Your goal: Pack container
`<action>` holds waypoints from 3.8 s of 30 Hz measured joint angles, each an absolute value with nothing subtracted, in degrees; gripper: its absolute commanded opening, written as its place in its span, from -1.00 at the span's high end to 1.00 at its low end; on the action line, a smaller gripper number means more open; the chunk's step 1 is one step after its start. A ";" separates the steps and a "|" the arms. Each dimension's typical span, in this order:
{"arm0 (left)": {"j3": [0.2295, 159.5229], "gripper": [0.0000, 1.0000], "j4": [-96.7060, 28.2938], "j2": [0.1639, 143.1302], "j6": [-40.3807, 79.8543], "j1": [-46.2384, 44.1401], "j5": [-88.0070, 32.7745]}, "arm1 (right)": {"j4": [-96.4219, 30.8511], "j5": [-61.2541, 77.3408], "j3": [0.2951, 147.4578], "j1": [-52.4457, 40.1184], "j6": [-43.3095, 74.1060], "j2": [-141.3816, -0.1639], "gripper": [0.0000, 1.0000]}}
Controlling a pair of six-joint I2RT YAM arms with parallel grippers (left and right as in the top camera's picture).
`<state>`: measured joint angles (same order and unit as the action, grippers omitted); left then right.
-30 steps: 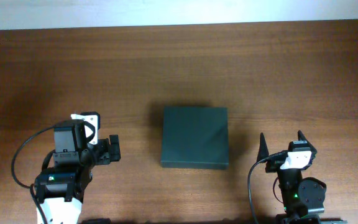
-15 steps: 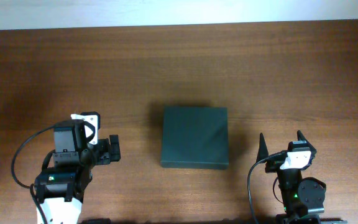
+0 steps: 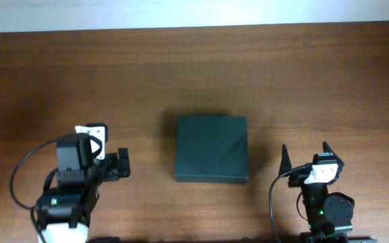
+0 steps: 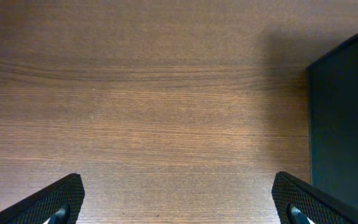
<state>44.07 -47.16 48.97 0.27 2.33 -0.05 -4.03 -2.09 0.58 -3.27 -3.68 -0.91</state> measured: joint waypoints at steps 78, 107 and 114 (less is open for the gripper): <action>2.09 -0.98 -7.09 0.89 -7.75 -3.40 4.47 | -4.05 -1.89 0.58 -3.44 -3.70 -0.89 -0.97; 2.09 -0.98 -7.09 0.89 -7.75 -3.40 4.47 | -4.05 -1.89 0.58 -3.42 -3.68 -0.89 -0.97; 2.09 -0.98 -7.09 0.89 -7.75 -3.40 4.47 | -4.05 -1.89 0.58 -3.44 -3.70 -0.89 -0.98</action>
